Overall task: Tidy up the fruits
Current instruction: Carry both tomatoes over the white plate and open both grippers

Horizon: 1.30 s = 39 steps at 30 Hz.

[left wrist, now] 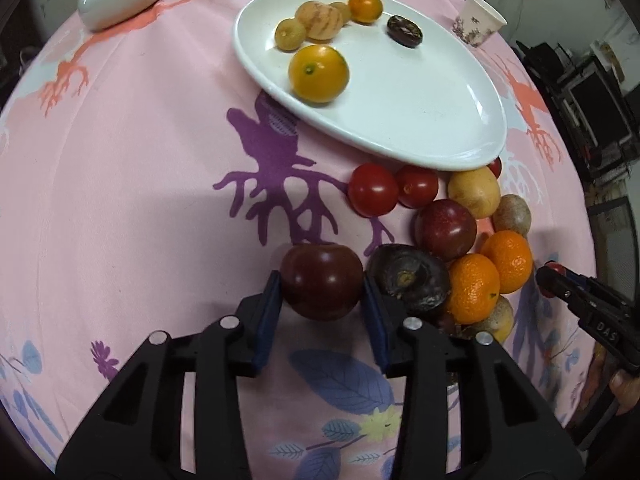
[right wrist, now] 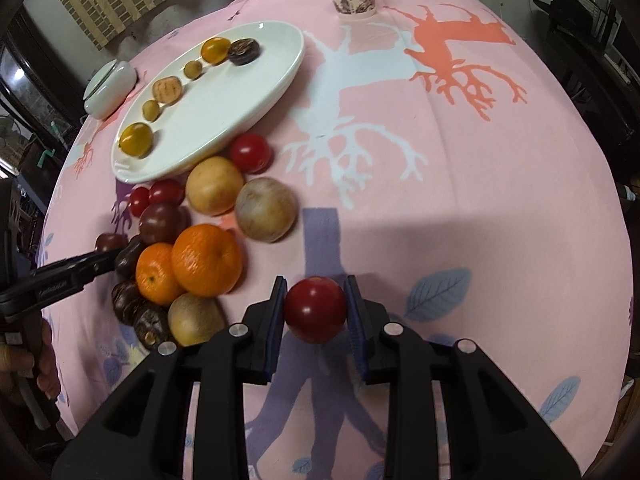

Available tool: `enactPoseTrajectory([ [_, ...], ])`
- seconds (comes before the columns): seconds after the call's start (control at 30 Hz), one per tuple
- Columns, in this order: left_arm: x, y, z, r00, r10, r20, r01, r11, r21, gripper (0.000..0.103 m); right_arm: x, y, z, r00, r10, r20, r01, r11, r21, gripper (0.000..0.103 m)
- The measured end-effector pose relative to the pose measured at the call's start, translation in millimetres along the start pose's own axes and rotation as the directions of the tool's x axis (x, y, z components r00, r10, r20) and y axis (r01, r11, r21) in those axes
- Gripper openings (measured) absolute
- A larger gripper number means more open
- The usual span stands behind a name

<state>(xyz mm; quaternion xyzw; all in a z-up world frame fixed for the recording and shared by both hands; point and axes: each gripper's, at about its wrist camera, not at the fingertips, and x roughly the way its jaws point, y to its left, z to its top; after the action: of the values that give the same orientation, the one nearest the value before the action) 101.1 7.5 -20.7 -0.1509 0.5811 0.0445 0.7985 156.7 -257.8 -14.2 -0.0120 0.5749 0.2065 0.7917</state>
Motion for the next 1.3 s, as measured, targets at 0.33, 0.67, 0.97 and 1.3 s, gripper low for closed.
enactPoseTrajectory([
  [0.33, -33.6, -4.7, 4.1, 0.998, -0.013, 0.065, 0.012, 1.000, 0.016, 0.039, -15.7, 17.3, 10.5, 0.998, 0.044, 0.034, -0.043, 0.998, -0.035, 0.029],
  [0.67, -57.3, -18.1, 48.6, 0.989, -0.044, 0.143, 0.037, 0.998, 0.048, 0.040, -32.0, 58.9, 64.9, 0.984, 0.118, 0.134, -0.102, 0.987, -0.122, 0.029],
  [0.97, -31.9, -27.6, 82.1, 0.991, -0.056, 0.122, 0.049, 0.997, 0.057, 0.040, 3.5, 75.3, 104.9, 0.982, 0.145, 0.120, -0.130, 0.984, -0.119, 0.029],
  [1.3, -3.6, -34.2, 90.9, 0.996, -0.048, 0.081, 0.044, 0.998, 0.049, 0.040, 38.6, 63.3, 115.4, 0.982, 0.177, 0.073, -0.176, 0.984, -0.015, 0.030],
])
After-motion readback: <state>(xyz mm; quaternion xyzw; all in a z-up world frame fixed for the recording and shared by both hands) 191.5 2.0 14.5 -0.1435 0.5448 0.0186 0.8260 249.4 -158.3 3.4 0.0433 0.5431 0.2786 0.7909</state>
